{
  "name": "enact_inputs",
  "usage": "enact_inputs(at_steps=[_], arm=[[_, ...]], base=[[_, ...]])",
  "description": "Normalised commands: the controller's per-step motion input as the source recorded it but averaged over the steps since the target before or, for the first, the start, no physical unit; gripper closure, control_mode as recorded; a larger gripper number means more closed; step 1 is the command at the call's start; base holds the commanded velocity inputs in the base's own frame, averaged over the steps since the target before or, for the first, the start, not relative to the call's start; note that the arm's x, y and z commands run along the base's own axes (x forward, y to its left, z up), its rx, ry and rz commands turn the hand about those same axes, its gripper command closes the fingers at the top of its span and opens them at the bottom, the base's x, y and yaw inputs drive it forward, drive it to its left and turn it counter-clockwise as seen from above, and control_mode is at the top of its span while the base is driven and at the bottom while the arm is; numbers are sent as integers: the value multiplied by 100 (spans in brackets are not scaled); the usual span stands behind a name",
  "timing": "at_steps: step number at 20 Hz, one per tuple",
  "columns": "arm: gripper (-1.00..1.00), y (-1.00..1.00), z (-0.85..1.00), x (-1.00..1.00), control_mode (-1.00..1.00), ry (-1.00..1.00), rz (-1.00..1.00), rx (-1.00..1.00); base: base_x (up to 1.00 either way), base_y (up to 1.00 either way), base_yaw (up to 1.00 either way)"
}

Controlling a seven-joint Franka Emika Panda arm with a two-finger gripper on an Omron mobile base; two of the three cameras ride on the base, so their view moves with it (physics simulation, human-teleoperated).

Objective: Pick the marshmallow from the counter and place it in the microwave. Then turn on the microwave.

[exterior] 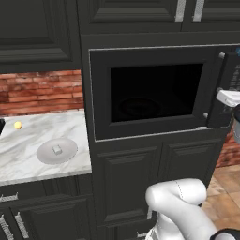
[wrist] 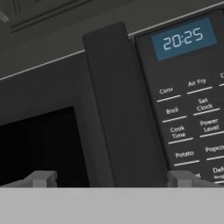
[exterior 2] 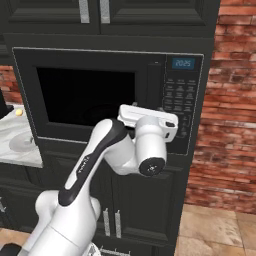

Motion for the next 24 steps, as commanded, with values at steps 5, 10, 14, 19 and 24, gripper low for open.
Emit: enact_inputs(at_steps=[5, 10, 14, 19, 24], arm=[[-100, -6, 0, 12, -100, -2, 0, 0], [-100, -5, 0, 11, -100, -1, 0, 0], [-100, -5, 0, 11, -100, -1, 0, 0], [-100, -2, 0, 13, -100, 0, 0, 0], [-100, -2, 0, 18, -100, 0, 1, 0]], base=[[0, 0, 0], [0, 0, 0], [0, 0, 0], [0, 0, 0], [0, 0, 0]])
